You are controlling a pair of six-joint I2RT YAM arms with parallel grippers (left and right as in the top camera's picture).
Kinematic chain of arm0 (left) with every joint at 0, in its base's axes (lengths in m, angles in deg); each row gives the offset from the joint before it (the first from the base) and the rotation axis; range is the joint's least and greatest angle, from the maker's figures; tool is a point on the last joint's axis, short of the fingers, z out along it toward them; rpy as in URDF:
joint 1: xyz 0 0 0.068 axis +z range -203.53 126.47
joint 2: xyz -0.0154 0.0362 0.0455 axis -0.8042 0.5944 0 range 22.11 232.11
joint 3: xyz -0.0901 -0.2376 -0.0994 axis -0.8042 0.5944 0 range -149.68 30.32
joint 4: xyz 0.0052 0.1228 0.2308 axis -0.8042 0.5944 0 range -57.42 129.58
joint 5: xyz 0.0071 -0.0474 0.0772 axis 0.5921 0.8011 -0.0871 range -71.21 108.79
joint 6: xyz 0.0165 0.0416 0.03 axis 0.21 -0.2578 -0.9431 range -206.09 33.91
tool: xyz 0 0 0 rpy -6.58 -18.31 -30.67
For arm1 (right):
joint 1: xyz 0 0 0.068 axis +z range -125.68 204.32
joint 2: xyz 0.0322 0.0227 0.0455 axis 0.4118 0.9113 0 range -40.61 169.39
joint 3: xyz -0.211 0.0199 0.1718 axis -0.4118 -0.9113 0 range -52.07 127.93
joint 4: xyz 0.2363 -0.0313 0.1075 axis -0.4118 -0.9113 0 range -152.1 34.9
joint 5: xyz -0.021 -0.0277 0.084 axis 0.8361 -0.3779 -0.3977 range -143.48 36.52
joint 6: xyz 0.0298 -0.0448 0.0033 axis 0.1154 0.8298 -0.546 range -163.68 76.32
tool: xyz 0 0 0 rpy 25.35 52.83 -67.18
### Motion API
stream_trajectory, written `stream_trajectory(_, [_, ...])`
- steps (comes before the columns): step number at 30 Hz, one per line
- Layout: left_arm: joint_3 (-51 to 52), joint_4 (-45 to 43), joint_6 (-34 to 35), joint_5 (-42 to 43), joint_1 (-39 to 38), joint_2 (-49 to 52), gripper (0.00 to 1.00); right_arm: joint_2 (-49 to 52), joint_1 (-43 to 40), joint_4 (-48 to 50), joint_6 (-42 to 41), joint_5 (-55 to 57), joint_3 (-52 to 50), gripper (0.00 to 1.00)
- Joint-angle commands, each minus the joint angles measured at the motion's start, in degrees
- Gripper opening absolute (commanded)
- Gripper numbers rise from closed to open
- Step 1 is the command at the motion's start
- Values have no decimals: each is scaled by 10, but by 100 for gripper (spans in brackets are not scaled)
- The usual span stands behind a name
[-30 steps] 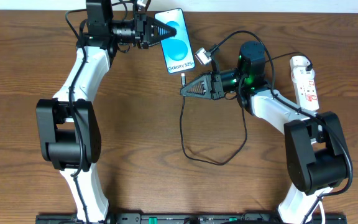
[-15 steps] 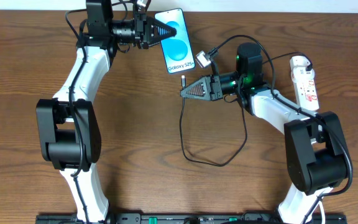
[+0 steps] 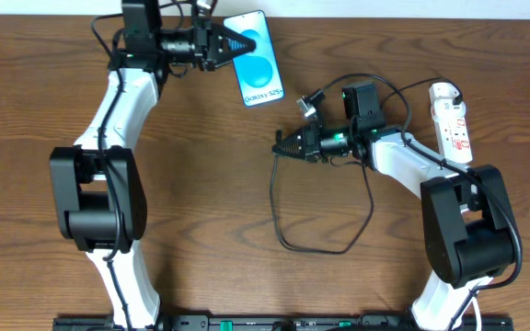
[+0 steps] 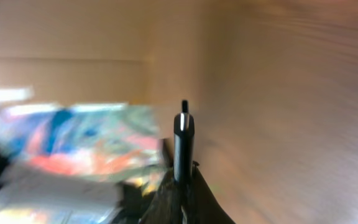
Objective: Plug charger to phone and switch on socket
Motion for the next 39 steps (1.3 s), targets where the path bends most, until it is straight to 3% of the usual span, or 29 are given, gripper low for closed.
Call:
stream_trajectory(1, [-2,-3,-10,14,27,-18,8,-3,-2,-60,50,169,11,2])
stream_trajectory(7, [-2,-3,-10,14,43,-18,7,-3,31,-245,105,367,106,2])
stream_trajectory(12, [-2,-3,-10,14,46,-18,7,9,76,-325,114,467,178,1])
stream_trajectory(21, [-2,-3,-10,14,46,-18,7,67,95,-357,96,483,189,2])
stream_trajectory(30, [-2,-3,-10,14,46,-18,7,67,95,-358,99,516,189,38])
stream_trajectory(36, [-2,-3,-10,15,46,-18,7,68,95,-356,-21,515,188,41])
stream_trajectory(39, [-2,-3,-10,15,46,-18,7,71,96,-353,-50,513,187,37])
